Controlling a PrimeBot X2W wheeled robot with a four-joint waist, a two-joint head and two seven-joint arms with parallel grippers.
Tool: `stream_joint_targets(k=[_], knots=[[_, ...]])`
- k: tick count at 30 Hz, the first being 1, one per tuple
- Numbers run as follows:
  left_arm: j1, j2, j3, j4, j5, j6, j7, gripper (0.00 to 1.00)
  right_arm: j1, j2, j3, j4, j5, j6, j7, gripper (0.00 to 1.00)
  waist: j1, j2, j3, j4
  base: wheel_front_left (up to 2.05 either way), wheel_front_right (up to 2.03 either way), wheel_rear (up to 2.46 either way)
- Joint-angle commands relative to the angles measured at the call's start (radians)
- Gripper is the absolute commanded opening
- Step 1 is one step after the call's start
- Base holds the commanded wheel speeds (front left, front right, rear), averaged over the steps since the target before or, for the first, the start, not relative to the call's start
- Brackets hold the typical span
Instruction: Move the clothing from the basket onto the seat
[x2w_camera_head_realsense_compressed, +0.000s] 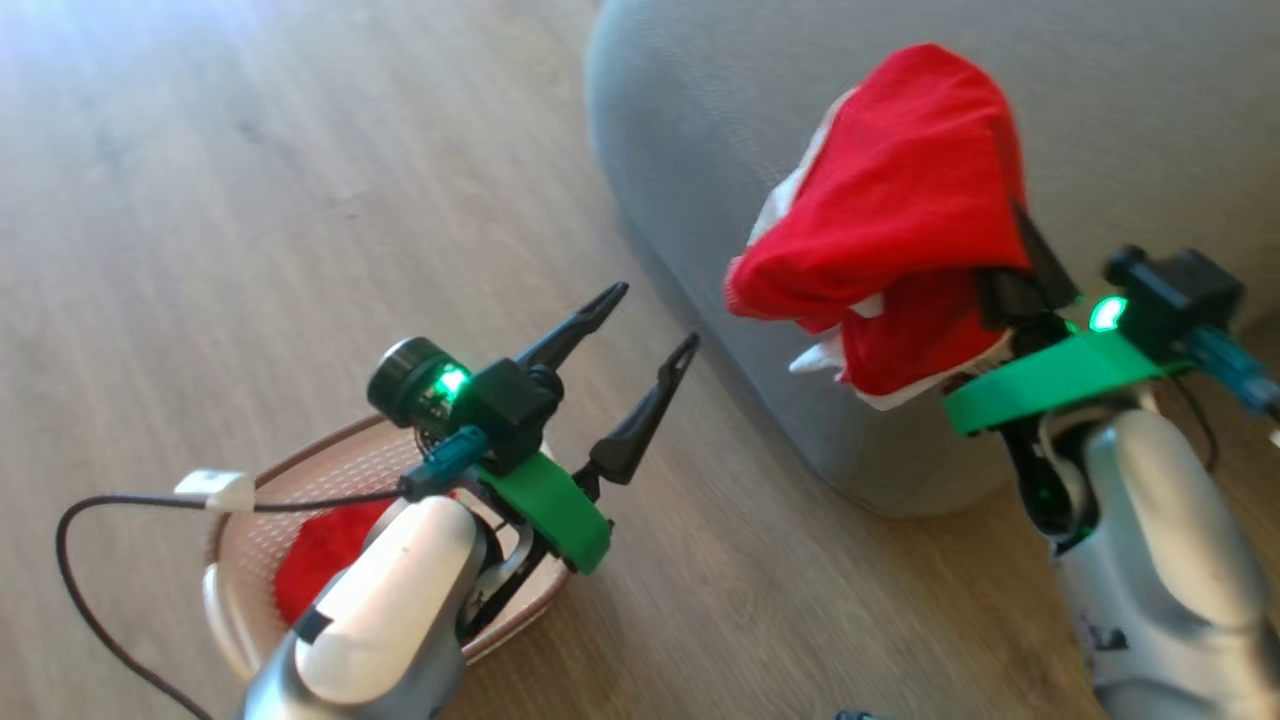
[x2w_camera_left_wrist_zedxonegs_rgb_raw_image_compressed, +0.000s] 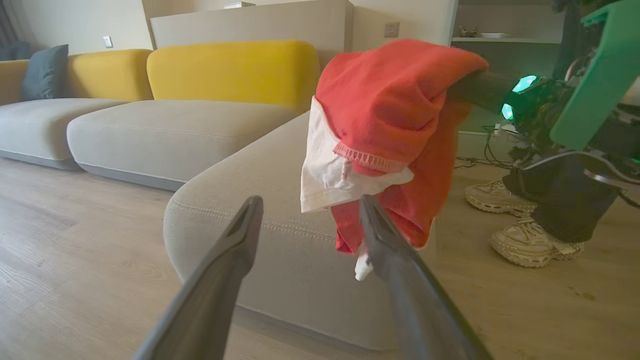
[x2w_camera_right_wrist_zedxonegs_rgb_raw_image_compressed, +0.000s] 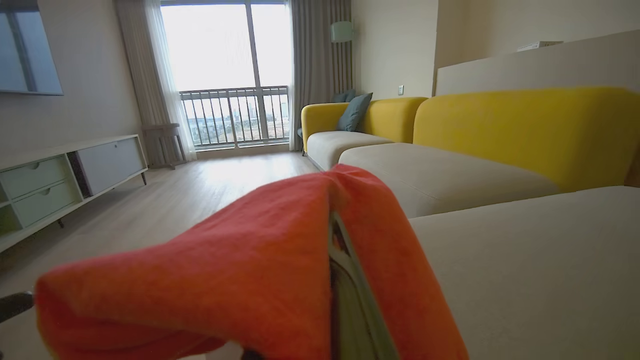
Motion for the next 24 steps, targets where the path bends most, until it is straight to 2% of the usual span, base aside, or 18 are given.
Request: stream_joint_targets(k=[1,14,18,24], knots=[[-0.031,0.013,0.029,-0.036,0.005,-0.001,-0.005,1.0,-0.006,0.008,0.006,-0.039,-0.011,0.0,-0.006,0.0,0.0,0.0,0.014,-0.02,0.0,0.0,0.0],[-0.093,0.054,-0.039,-0.063,-0.002,-0.001,-0.005,1.0,0.189,0.054,-0.202,-0.259,-0.066,0.0,-0.006,0.0,0.0,0.0,0.125,-0.043,0.0,0.0,0.0],[-0.101,0.091,-0.051,-0.098,0.0,-0.001,-0.005,1.0,0.173,0.066,-0.236,-0.274,-0.092,0.0,-0.006,0.0,0.0,0.0,0.191,-0.044,0.0,0.0,0.0],[-0.119,0.17,-0.064,-0.148,0.005,-0.001,-0.005,1.0,0.058,0.054,-0.271,-0.231,-0.159,0.0,-0.006,0.0,0.0,0.0,0.311,-0.044,0.0,0.0,0.0]])
